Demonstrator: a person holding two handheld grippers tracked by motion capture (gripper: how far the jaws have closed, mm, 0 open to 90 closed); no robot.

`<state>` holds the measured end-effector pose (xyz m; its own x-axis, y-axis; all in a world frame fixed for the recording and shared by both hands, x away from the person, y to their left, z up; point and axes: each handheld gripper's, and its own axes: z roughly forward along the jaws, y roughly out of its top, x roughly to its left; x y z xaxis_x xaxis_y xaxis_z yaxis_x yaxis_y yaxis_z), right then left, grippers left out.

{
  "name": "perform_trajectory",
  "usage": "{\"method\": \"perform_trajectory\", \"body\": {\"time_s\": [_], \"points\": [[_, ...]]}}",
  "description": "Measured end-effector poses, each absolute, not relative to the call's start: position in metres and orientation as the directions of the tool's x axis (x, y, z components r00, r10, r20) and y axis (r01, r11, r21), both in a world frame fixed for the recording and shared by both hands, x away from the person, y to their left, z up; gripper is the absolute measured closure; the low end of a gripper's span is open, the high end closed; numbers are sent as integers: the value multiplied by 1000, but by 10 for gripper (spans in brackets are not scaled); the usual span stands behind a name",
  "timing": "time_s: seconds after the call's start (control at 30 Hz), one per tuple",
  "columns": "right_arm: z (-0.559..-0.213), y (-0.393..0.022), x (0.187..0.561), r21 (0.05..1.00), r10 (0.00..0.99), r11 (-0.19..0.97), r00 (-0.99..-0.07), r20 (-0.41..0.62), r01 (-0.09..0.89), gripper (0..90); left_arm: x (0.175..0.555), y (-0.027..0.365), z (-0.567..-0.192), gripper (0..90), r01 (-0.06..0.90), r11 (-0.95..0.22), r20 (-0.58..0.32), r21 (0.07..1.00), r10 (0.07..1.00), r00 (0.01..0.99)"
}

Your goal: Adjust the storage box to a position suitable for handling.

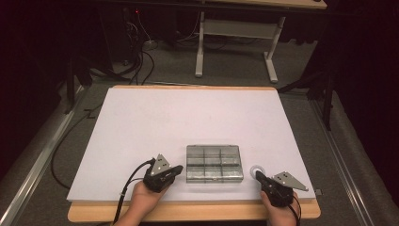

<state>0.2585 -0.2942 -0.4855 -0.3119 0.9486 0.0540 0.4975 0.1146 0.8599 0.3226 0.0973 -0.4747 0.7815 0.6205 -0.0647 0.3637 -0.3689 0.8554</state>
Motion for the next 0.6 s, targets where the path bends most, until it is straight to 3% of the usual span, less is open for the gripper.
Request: {"method": "perform_trajectory", "body": {"time_s": [0.6], "points": [[-487,-294,258,856,953,106,-297,58,506,876,292,97,-479,898,352,-334,-118,874,557,822]]}}
